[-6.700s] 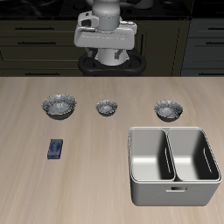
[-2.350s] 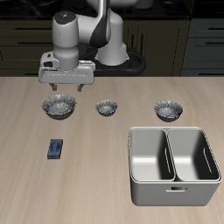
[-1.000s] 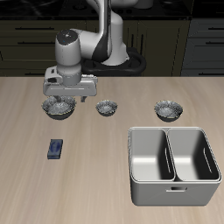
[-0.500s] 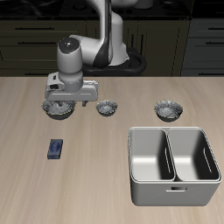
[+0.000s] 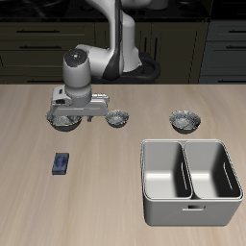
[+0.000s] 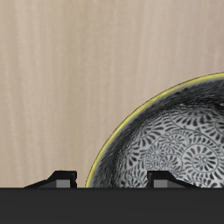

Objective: Place the largest bowl in the left side of the drainer

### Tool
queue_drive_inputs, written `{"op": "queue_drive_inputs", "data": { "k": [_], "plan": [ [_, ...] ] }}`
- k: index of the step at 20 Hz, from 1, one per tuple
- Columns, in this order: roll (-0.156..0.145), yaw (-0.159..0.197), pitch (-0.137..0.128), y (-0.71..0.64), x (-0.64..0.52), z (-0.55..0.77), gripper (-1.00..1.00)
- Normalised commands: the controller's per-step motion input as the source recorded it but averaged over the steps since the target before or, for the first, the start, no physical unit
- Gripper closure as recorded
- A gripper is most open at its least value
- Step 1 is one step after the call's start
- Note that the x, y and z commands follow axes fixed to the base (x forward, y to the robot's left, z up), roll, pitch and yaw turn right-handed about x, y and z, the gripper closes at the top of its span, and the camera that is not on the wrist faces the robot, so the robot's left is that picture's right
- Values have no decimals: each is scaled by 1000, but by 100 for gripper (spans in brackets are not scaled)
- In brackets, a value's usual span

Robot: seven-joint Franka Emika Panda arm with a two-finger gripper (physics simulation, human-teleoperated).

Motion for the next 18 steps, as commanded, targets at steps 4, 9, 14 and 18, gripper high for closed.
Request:
{"op": "queue_drive_inputs", "data": {
  "k": [4,9,14,18],
  "plan": [
    [7,-11,-32,27,-16,189,100],
    [13,-2,-18,70,18,118,100],
    [18,-16,-34,130,19,217,100],
    [21,-2,-47,158,12,300,100]
  ]
}}
